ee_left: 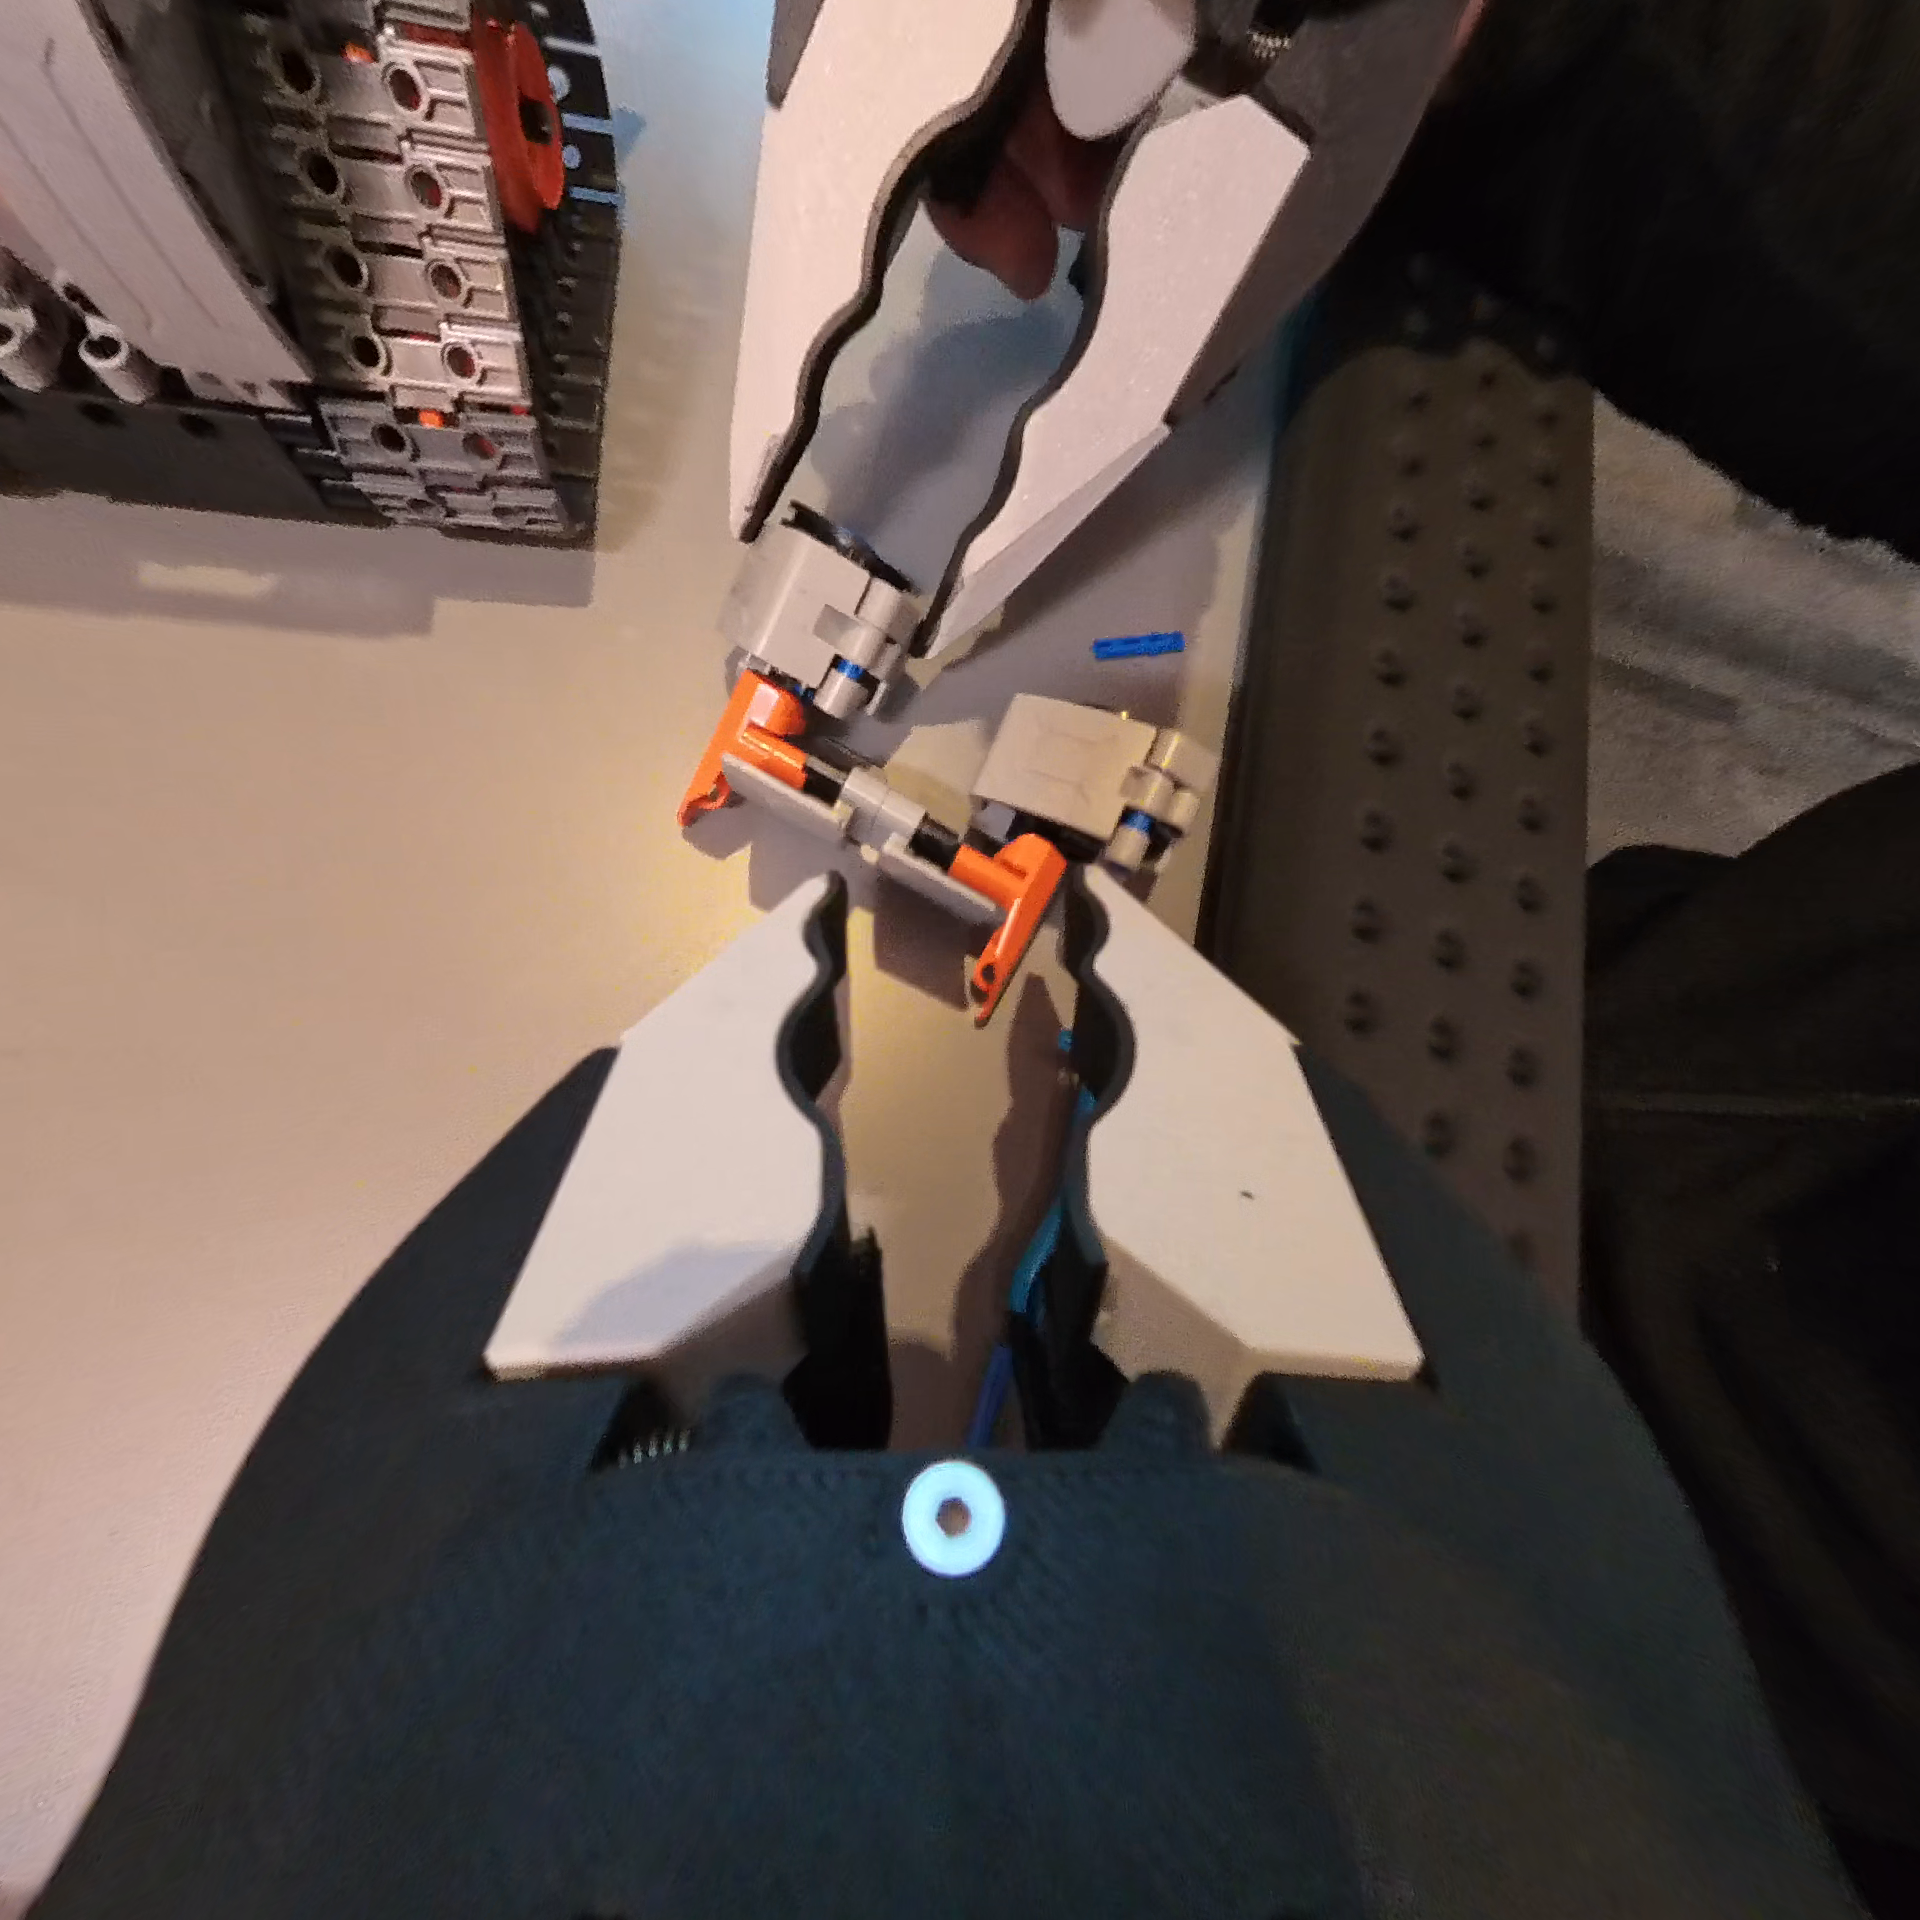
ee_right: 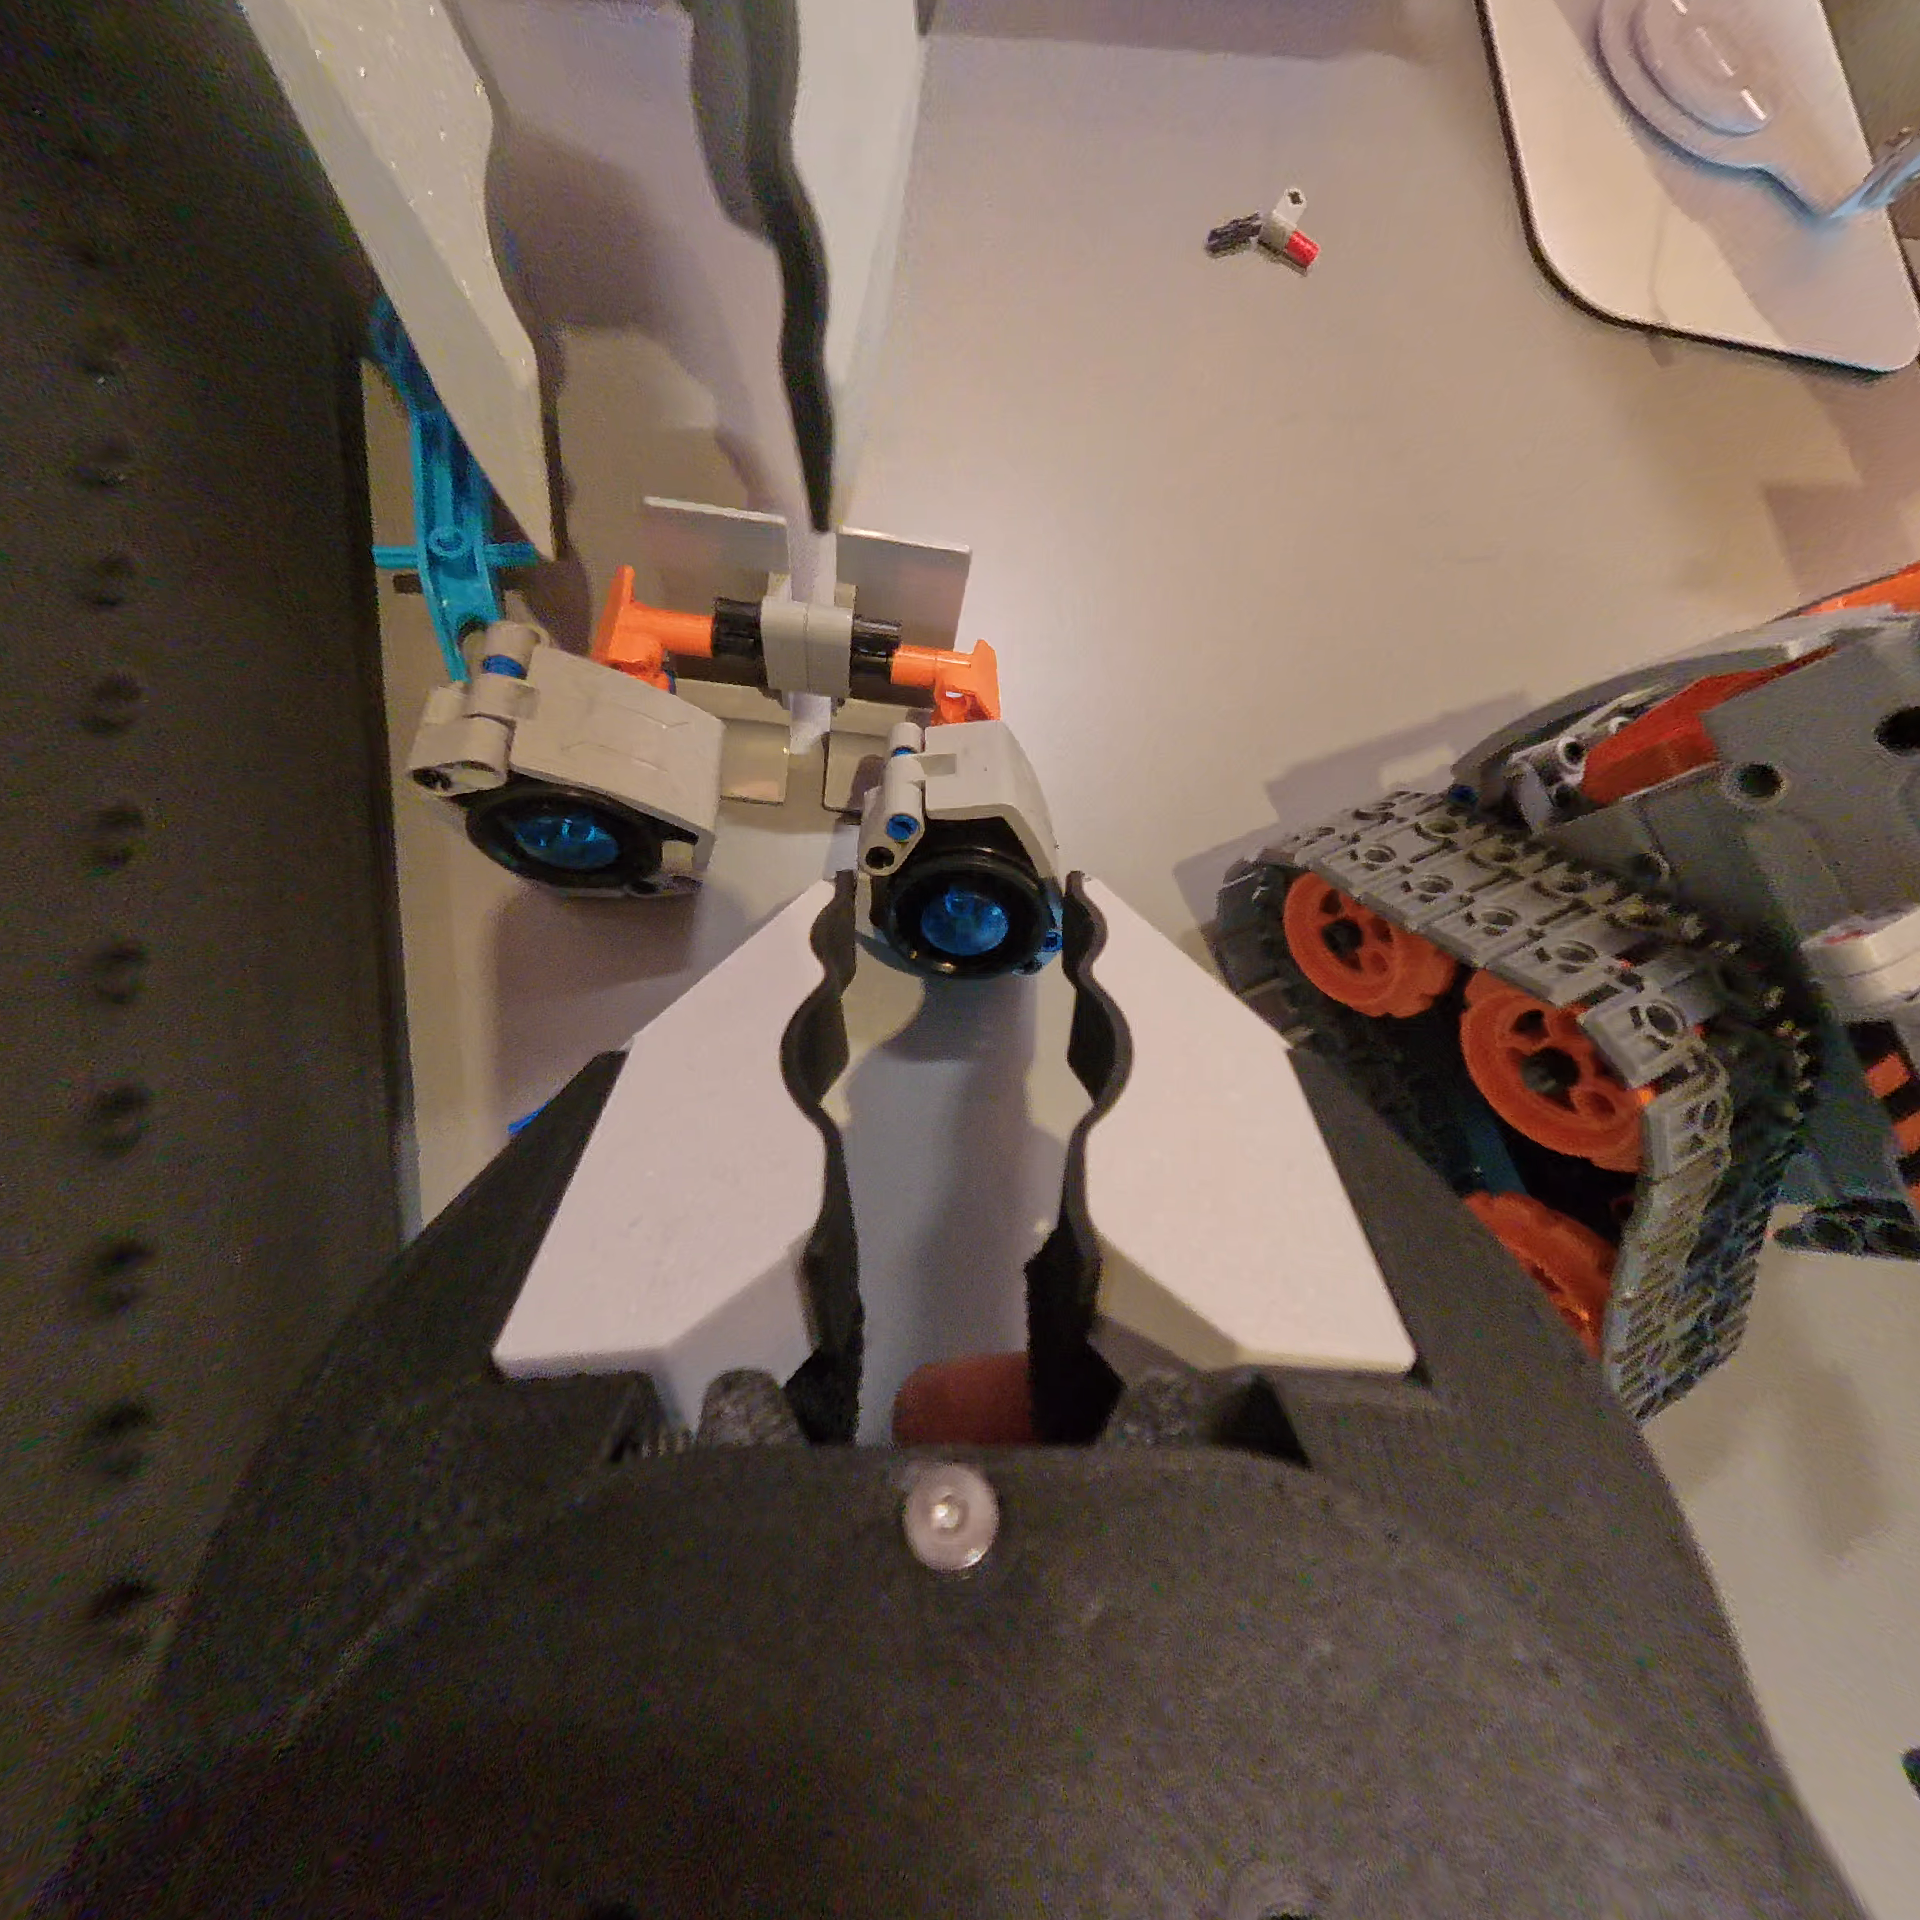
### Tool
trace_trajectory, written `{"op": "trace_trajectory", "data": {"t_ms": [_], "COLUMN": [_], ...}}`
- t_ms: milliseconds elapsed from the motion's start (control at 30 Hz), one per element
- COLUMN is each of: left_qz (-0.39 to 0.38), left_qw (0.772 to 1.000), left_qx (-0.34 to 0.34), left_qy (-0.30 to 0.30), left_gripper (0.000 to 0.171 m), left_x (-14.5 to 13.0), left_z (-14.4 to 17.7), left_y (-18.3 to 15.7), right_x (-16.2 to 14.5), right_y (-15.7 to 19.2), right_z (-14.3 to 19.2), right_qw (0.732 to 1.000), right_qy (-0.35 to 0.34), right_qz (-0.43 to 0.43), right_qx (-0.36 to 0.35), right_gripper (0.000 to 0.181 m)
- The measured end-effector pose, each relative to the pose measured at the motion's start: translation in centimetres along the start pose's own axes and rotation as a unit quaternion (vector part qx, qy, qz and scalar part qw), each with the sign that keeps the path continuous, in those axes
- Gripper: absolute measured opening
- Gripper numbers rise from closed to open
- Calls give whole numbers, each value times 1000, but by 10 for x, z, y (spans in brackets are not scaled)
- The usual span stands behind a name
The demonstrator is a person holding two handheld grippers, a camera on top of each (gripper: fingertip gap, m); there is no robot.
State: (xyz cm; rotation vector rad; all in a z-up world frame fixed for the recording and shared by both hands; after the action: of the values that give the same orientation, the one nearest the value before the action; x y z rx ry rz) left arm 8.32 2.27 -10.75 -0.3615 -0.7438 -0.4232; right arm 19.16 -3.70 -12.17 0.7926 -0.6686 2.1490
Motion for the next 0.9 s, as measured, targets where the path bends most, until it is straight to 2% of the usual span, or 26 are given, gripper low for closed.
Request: {"op": "trace_trajectory", "data": {"t_ms": [67,100,267,367,600,700,767,833,900], "left_qz": [5,5,-14,-25,-78,-114,-145,-156,-154], "left_qw": [1000,1000,999,998,988,978,966,961,953], "left_qx": [9,14,22,19,48,75,104,105,140], "left_qy": [0,6,30,57,123,157,189,204,219], "left_gripper": [20,15,14,14,15,15,16,17,20], "left_x": [-2,-3,-4,-5,-2,2,4,6,7], "left_z": [0,-1,3,6,13,15,15,14,18], "left_y": [3,6,14,19,33,41,50,55,67], "right_x": [5,8,12,15,24,28,27,25,23], "right_y": [3,5,8,10,9,7,7,6,4], "right_z": [-3,-5,-12,-17,-23,-27,-32,-34,-29], "right_qw": [1000,1000,999,993,950,916,903,910,927], "right_qy": [-1,1,23,42,90,119,137,132,117], "right_qz": [-4,-4,16,69,227,290,311,296,254], "right_qx": [0,-1,-40,-84,-197,-251,-263,-260,-248], "right_gripper": [37,37,38,37,37,38,37,38,39]}}
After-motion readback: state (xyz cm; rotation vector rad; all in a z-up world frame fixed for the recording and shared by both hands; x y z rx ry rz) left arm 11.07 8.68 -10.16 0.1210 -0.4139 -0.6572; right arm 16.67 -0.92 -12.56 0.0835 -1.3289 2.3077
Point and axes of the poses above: each gripper's, where its closed fingertips meet, z back along the fingers, x out of its top, y = z × x across the jaws, the point moved 5 cm from there along z, back along the fingers, and after that the axes turned 1 degree about -y, right-handed, at the moved point
